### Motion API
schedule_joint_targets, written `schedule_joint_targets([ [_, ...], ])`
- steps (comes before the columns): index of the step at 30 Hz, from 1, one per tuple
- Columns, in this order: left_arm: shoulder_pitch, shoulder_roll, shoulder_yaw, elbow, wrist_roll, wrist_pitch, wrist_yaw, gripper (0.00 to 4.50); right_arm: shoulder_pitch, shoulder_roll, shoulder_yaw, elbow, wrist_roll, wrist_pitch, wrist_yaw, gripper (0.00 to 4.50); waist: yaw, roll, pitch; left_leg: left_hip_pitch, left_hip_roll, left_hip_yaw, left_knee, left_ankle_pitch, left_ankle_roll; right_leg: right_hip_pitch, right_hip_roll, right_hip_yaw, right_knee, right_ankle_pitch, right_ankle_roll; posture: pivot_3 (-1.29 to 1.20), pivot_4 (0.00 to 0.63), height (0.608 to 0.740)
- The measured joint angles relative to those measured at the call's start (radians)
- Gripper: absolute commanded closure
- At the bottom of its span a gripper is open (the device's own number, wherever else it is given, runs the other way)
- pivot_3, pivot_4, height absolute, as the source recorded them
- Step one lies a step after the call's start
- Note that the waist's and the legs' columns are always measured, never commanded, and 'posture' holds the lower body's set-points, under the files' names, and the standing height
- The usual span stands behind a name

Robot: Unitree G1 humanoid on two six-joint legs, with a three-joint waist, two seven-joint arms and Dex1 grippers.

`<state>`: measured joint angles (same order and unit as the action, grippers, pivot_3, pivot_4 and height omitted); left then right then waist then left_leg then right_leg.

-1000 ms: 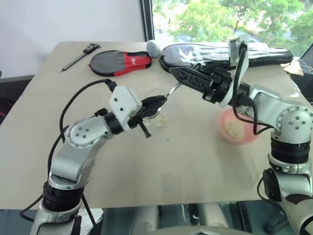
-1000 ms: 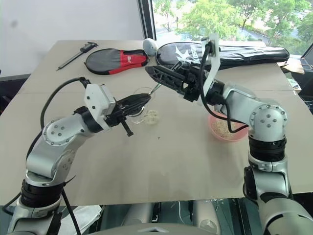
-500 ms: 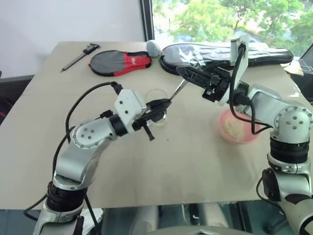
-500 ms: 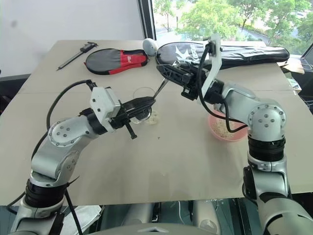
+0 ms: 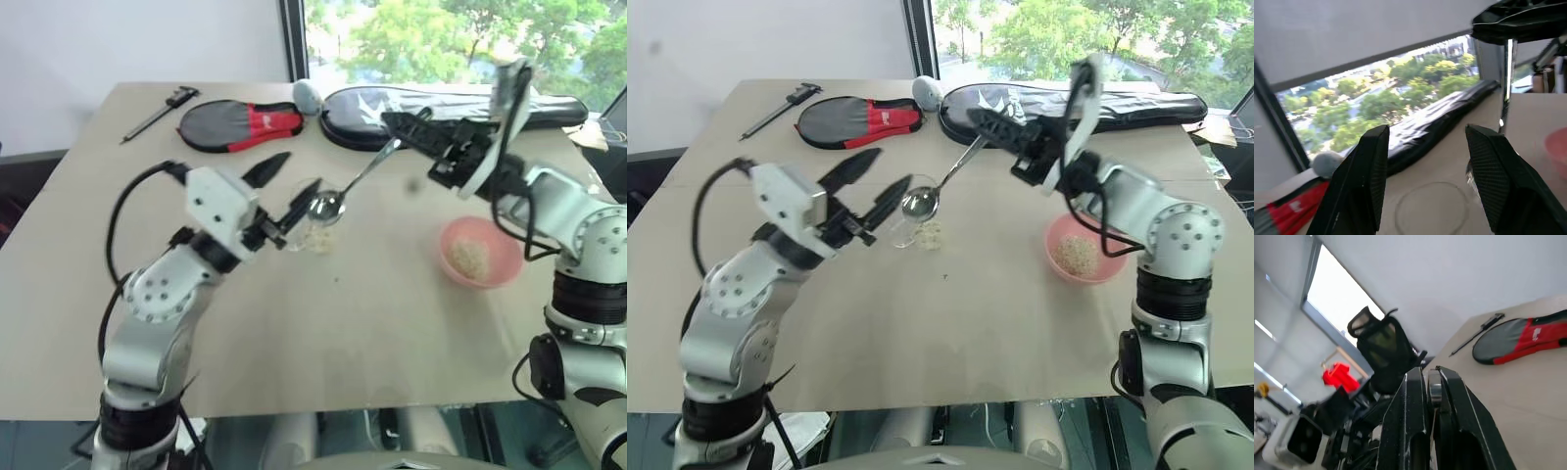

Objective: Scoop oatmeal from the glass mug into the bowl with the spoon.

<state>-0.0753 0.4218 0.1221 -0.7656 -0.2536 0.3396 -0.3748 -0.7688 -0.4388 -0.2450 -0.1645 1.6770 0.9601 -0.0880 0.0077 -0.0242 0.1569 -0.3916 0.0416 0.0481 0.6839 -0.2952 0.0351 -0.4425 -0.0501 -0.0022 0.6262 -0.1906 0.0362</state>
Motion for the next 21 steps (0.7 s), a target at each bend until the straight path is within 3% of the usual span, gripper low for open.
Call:
schedule_joint_targets([
  [8, 0.247, -0.066, -0.107, 0.002, 0.214, -0.157, 0.097, 1.95, 0.001, -0.049, -0.06, 0.066, 0.103, -0.064, -0.129, 4.5, 0.003, 0.0, 0.0, -0.002, 0.0, 0.0, 0.001, 0.0, 0.0, -0.001, 0.0, 0.0, 0.001, 0.0, 0.0, 0.0, 0.15, 0.74],
  [11, 0.279, -0.091, -0.148, 0.122, 0.275, -0.234, 0.117, 1.95, 0.006, -0.065, -0.069, 0.069, 0.102, -0.075, -0.145, 4.5, 0.003, 0.002, -0.001, -0.001, 0.0, -0.001, 0.001, 0.0, 0.001, -0.002, 0.0, -0.001, 0.002, 0.001, -0.001, 0.0, 0.15, 0.74],
  [21, 0.232, -0.151, -0.159, 0.287, 0.274, -0.285, 0.139, 1.95, 0.033, -0.069, -0.069, 0.069, 0.09, -0.107, -0.16, 4.5, 0.003, 0.002, -0.001, -0.004, 0.0, 0.0, 0.001, 0.0, 0.001, -0.004, 0.0, -0.001, 0.001, 0.001, -0.001, 0.0, 0.15, 0.74],
])
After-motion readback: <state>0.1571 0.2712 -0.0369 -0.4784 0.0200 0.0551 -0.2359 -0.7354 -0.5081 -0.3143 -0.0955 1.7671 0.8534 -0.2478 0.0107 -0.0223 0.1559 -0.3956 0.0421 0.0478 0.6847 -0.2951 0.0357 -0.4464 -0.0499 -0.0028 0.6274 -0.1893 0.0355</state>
